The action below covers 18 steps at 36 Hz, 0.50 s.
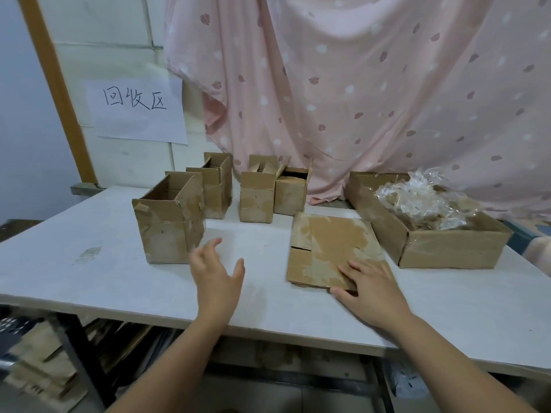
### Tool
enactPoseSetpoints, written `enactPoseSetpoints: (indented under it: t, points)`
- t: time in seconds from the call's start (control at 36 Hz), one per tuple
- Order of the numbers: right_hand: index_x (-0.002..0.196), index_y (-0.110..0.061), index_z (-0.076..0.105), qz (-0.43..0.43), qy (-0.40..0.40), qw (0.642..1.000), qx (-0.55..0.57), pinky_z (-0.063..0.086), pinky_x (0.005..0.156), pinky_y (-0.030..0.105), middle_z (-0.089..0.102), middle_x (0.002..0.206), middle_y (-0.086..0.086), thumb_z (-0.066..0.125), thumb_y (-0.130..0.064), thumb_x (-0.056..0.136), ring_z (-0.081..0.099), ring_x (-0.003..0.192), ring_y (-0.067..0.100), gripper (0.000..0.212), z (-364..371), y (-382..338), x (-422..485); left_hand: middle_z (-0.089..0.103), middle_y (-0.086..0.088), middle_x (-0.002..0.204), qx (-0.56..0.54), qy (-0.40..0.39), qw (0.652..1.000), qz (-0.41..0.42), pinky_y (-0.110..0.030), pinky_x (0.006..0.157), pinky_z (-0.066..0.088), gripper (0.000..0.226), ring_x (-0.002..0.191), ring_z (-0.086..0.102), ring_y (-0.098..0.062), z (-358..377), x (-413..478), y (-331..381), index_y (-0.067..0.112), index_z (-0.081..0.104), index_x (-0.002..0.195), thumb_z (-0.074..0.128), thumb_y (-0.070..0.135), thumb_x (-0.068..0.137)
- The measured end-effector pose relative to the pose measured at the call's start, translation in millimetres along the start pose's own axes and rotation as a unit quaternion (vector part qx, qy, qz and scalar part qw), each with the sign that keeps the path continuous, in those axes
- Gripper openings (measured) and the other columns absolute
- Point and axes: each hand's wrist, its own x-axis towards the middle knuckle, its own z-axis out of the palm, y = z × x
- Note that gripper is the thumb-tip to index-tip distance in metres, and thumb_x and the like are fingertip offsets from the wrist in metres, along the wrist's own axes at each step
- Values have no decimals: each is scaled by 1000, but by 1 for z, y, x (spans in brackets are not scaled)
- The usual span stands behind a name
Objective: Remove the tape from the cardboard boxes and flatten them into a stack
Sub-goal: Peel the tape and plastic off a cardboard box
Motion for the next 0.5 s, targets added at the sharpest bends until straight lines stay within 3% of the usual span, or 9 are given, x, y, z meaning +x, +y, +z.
enactPoseSetpoints:
  t: [0.14, 0.31, 0.5]
  points:
    - [146, -32, 30, -17, 91, 995, 41, 14, 115, 32, 36, 148, -9, 32, -58, 95, 23, 140, 13, 58, -6, -38, 0, 10, -6, 148, 21, 127, 990, -56, -43, 109, 33, 92, 133, 22, -28, -40, 36, -21, 28, 17, 143, 78, 31, 74]
    - [143, -30, 35, -76, 108, 983, 125, 24, 111, 29, 43, 140, -10, 44, -37, 96, 30, 133, 12, 48, -3, -91, 16, -12, -5, 157, 35, 91, 988, -121, -46, 116, 21, 129, 145, 4, -31, -54, 61, -40, 30, -15, 148, 81, 45, 64]
    - [140, -29, 39, -133, 45, 973, 181, 27, 107, 25, 44, 135, -7, 42, -29, 97, 34, 127, 11, 43, 25, -145, 18, 13, -13, 156, 69, 85, 987, -120, -53, 115, 16, 126, 141, 22, -31, -54, 74, -46, 23, -17, 148, 76, 53, 68]
